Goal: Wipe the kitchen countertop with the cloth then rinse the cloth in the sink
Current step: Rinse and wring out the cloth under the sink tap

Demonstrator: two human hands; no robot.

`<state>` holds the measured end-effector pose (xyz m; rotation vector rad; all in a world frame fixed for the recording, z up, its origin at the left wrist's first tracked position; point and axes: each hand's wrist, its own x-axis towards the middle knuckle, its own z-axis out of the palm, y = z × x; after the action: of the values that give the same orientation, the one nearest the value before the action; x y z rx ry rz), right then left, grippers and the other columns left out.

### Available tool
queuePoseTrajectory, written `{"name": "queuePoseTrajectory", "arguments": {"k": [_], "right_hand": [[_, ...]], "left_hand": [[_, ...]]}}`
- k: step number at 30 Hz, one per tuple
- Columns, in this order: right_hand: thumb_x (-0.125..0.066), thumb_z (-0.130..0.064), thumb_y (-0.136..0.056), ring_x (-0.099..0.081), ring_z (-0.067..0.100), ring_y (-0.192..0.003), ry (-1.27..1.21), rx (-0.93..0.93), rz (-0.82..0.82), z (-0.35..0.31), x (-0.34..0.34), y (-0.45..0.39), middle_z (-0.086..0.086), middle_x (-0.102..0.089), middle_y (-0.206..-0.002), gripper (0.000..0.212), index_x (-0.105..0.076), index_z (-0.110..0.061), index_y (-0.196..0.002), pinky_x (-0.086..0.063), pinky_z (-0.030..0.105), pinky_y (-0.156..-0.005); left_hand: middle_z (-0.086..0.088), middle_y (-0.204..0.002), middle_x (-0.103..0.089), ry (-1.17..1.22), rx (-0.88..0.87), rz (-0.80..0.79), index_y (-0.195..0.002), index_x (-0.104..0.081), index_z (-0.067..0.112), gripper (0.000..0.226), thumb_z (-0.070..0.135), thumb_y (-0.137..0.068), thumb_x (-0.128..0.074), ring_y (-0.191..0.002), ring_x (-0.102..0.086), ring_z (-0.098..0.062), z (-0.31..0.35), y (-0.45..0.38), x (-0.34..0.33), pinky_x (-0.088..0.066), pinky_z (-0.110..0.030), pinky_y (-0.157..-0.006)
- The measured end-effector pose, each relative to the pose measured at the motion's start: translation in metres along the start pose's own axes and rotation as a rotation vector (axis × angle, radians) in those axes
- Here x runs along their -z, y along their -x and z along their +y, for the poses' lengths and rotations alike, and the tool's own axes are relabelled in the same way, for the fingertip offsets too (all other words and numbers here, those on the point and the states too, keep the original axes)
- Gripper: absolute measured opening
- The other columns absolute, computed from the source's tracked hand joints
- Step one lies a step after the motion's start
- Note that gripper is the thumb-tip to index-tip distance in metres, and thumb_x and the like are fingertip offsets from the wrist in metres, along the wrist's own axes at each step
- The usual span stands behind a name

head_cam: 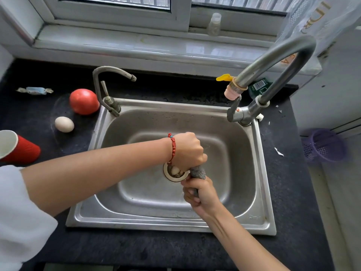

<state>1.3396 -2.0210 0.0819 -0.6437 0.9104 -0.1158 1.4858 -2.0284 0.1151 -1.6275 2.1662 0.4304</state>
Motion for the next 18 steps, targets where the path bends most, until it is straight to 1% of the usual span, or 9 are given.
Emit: {"name": "queuePoseTrajectory", "arguments": {"k": [3, 6, 7, 9, 11, 13, 15, 16, 18], "right_hand": [[-0.052, 0.009, -0.061, -0.018, 0.005, -0.024, -0.052, -0.008, -0.061, -0.003, -0.004, 0.002, -0.003, -0.027, -0.035, 0.021, -0.045, -0.011, -0.057, -0.017, 0.008, -0.03], [-0.052, 0.006, -0.059, -0.019, 0.004, -0.023, -0.092, -0.032, -0.1, -0.004, -0.008, 0.006, -0.003, -0.029, -0.035, 0.018, -0.046, -0.011, -0.058, -0.017, 0.007, -0.029], [-0.051, 0.005, -0.059, -0.02, 0.004, -0.023, -0.101, -0.037, -0.111, -0.004, -0.009, 0.007, -0.003, -0.03, -0.035, 0.018, -0.046, -0.012, -0.057, -0.016, 0.007, -0.028], [-0.05, 0.005, -0.059, -0.02, 0.003, -0.022, -0.114, -0.04, -0.128, -0.005, -0.011, 0.01, -0.004, -0.032, -0.034, 0.019, -0.048, -0.012, -0.055, -0.014, 0.007, -0.029], [-0.05, 0.005, -0.059, -0.021, 0.003, -0.022, -0.125, -0.039, -0.139, -0.006, -0.013, 0.012, -0.004, -0.032, -0.034, 0.021, -0.05, -0.014, -0.051, -0.012, 0.008, -0.029], [-0.049, 0.005, -0.06, -0.021, 0.003, -0.022, -0.133, -0.035, -0.147, -0.007, -0.014, 0.013, -0.004, -0.033, -0.034, 0.023, -0.052, -0.015, -0.049, -0.012, 0.008, -0.03], [-0.049, 0.005, -0.06, -0.022, 0.003, -0.022, -0.141, -0.037, -0.155, -0.007, -0.015, 0.015, -0.004, -0.033, -0.034, 0.023, -0.052, -0.015, -0.049, -0.013, 0.008, -0.029], [-0.048, 0.005, -0.06, -0.022, 0.002, -0.022, -0.15, -0.04, -0.158, -0.007, -0.015, 0.015, -0.004, -0.033, -0.033, 0.023, -0.053, -0.015, -0.049, -0.013, 0.008, -0.029], [-0.048, 0.005, -0.061, -0.022, 0.002, -0.022, -0.173, -0.049, -0.168, -0.006, -0.016, 0.016, -0.004, -0.033, -0.033, 0.023, -0.053, -0.015, -0.049, -0.014, 0.008, -0.029]], "left_hand": [[-0.002, -0.062, -0.036, 0.161, 0.069, 0.007, -0.061, -0.033, 0.015, 0.025, 0.013, -0.083, -0.045, -0.067, -0.038, -0.017, 0.002, 0.007, 0.016, -0.026, -0.022, -0.047], [0.003, -0.058, -0.028, 0.344, 0.168, 0.013, -0.057, -0.029, 0.017, 0.035, 0.007, -0.089, -0.041, -0.076, -0.039, -0.019, -0.008, 0.024, 0.006, -0.029, -0.017, -0.042], [0.006, -0.06, -0.029, 0.345, 0.207, 0.029, -0.061, -0.034, 0.016, 0.031, 0.005, -0.09, -0.041, -0.078, -0.04, -0.02, -0.016, 0.031, -0.003, -0.038, -0.015, -0.044], [0.008, -0.062, -0.032, 0.402, 0.276, -0.027, -0.067, -0.039, 0.014, 0.025, 0.005, -0.09, -0.042, -0.072, -0.042, -0.021, -0.022, 0.038, -0.007, -0.041, -0.004, -0.054], [0.007, -0.058, -0.031, 0.425, 0.142, 0.021, -0.055, -0.031, 0.017, 0.035, 0.009, -0.088, -0.037, -0.058, -0.036, -0.019, -0.017, 0.037, -0.002, -0.037, -0.016, -0.043], [-0.003, -0.053, -0.031, 0.288, -0.051, 0.043, -0.051, -0.028, 0.012, 0.032, 0.011, -0.082, -0.036, -0.053, -0.032, -0.019, -0.011, 0.022, 0.012, -0.032, -0.018, -0.047], [-0.007, -0.057, -0.036, 0.088, -0.141, 0.177, -0.055, -0.036, 0.013, 0.013, 0.013, -0.068, -0.038, -0.055, -0.034, -0.019, -0.008, 0.011, 0.009, -0.033, -0.029, -0.048], [-0.002, -0.055, -0.034, 0.061, -0.142, 0.173, -0.053, -0.037, 0.017, 0.009, 0.013, -0.06, -0.039, -0.051, -0.031, -0.015, -0.013, 0.012, 0.002, -0.024, -0.023, -0.042], [0.006, -0.05, -0.023, -0.145, -0.048, 0.359, -0.047, -0.04, 0.017, 0.011, 0.019, -0.057, -0.037, -0.043, -0.018, -0.012, -0.022, 0.01, -0.007, 0.006, -0.017, -0.044]]}}
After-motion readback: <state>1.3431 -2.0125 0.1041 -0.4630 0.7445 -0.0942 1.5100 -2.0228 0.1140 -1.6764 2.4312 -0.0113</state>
